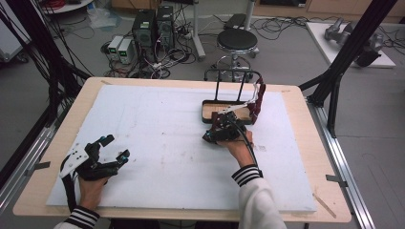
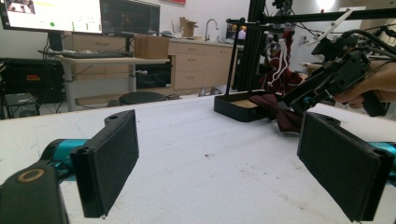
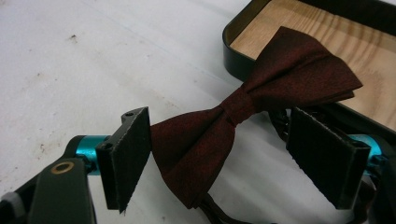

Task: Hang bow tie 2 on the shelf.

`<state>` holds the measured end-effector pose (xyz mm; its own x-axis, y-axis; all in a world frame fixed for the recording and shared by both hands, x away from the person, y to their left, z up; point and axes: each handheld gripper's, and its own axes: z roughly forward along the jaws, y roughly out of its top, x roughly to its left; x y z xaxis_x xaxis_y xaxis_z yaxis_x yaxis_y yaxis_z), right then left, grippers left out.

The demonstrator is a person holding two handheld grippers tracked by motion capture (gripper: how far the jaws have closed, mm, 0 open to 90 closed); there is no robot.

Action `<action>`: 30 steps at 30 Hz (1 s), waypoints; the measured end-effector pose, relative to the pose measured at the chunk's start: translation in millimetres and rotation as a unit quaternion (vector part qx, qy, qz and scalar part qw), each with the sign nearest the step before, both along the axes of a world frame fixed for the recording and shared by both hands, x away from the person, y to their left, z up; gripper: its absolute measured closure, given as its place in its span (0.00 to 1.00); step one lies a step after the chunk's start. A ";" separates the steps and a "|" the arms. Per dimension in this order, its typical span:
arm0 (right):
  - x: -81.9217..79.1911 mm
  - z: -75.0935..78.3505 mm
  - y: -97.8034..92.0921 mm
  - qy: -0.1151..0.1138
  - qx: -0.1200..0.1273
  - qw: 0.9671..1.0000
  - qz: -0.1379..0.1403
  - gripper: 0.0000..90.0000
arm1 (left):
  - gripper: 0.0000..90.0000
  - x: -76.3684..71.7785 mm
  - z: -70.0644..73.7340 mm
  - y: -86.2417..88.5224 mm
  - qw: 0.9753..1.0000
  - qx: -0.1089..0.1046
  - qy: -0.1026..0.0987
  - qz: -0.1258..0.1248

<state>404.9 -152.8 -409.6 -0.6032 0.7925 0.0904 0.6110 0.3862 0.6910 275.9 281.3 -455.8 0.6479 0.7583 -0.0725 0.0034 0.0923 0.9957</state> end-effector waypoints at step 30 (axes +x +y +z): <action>9.2 -17.0 8.1 0.074 -0.016 0.997 -0.008 0.67 | 0.15 -0.3 0.0 0.8 1.000 -0.002 0.000 -0.001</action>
<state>414.1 -144.8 -426.6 -0.5717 0.8061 0.1527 0.7121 0.3950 0.5804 275.6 282.0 -455.8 0.6488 0.7573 -0.0753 0.0041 0.0954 0.9954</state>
